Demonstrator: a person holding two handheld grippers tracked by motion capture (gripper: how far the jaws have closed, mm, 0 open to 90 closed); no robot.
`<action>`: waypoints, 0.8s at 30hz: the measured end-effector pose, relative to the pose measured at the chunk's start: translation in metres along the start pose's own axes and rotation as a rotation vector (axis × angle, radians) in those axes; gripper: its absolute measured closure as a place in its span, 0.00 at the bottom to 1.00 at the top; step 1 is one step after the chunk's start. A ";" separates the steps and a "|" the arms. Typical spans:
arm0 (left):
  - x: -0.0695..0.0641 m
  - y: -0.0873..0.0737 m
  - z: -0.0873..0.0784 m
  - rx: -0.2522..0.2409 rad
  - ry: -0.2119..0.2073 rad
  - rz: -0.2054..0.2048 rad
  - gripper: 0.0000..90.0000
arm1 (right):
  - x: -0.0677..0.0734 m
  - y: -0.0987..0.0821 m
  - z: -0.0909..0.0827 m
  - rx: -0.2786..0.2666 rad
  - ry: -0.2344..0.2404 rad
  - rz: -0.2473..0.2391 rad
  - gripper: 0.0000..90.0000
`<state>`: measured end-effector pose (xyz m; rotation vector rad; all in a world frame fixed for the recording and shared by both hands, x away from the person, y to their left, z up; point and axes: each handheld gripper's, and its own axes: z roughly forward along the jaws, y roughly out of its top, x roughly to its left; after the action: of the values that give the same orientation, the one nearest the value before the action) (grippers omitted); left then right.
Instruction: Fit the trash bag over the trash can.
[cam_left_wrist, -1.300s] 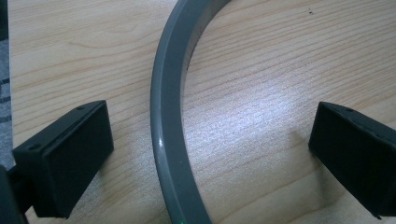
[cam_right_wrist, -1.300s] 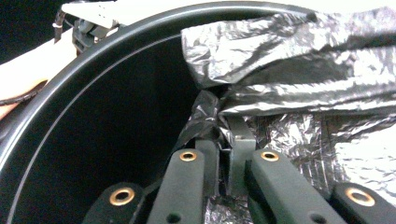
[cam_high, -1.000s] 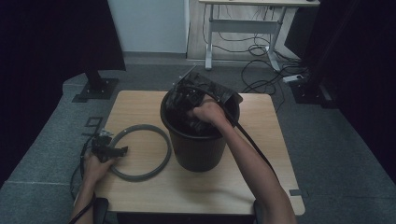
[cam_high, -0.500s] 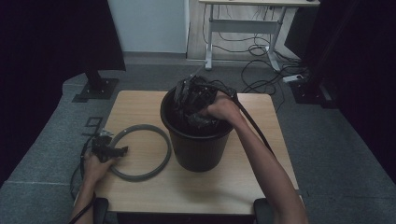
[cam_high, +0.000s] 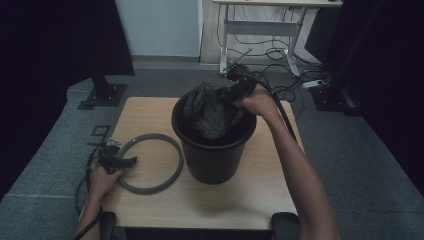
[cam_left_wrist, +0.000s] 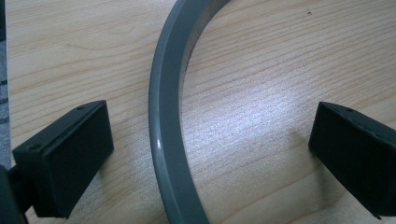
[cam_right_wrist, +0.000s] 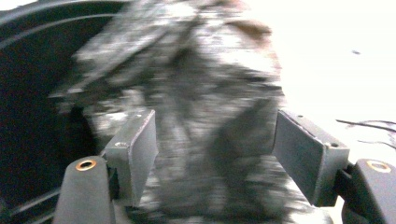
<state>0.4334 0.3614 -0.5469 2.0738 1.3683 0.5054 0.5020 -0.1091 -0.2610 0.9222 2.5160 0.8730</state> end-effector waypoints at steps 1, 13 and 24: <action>0.000 0.000 0.000 0.000 0.000 0.000 0.00 | -0.005 -0.001 0.000 -0.002 -0.024 0.010 0.33; 0.000 0.000 0.000 0.000 -0.001 0.000 0.00 | -0.029 -0.017 0.034 0.082 -0.052 0.046 0.66; 0.000 0.000 0.000 0.000 0.000 0.000 0.00 | -0.018 -0.013 -0.012 0.022 -0.113 0.045 0.88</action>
<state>0.4335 0.3612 -0.5470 2.0738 1.3685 0.5056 0.5032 -0.1345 -0.2583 1.0092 2.4220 0.7852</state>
